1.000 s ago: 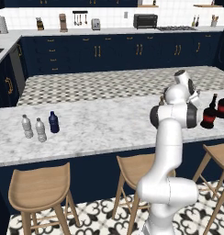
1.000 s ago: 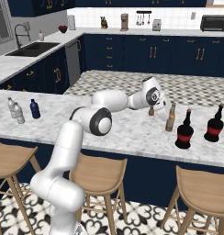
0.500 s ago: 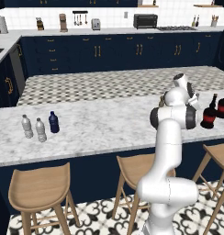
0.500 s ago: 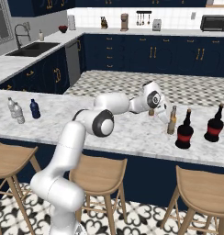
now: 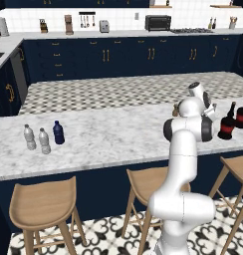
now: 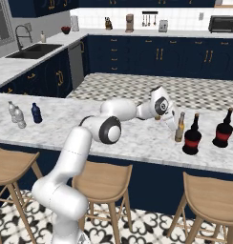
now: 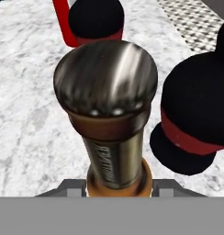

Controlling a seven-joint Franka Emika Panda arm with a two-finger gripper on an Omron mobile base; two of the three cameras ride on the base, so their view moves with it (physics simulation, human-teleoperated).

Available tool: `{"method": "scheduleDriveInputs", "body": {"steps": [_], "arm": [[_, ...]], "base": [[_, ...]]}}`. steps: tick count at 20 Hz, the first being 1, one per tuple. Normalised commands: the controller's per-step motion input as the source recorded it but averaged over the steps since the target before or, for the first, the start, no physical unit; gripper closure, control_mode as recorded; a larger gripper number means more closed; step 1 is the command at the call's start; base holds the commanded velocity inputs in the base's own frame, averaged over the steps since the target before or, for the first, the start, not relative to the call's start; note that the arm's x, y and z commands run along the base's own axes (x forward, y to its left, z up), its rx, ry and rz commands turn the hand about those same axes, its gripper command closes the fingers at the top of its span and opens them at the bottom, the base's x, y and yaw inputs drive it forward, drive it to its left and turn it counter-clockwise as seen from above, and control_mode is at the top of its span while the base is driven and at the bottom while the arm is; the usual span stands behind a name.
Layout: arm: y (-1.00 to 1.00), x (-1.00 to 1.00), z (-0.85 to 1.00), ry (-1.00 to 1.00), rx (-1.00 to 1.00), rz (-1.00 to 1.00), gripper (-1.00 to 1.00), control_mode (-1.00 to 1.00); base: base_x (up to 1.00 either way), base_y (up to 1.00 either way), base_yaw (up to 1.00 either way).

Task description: Move the plastic bottles in the middle to the plastics group, and the glass bottles in the middle to the glass group.

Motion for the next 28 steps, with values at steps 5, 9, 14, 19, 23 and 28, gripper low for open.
{"method": "scheduleDriveInputs", "body": {"steps": [5,9,14,19,23,28], "arm": [[0.00,0.00,-0.05,-0.12,0.00,0.00,1.00,-1.00],[0.00,0.00,0.00,-0.03,0.00,0.00,1.00,-1.00],[0.00,0.00,0.00,0.00,0.00,0.00,-1.00,-1.00],[0.00,0.00,0.00,0.00,0.00,0.00,-1.00,-1.00],[0.00,0.00,0.00,0.00,0.00,0.00,-1.00,-1.00],[0.13,0.00,0.00,0.00,0.00,0.00,-1.00,-1.00]], "base": [[0.00,0.00,0.00],[0.00,0.00,0.00],[0.00,0.00,0.00],[0.00,0.00,0.00],[0.00,0.00,0.00],[0.00,0.00,0.00]]}}
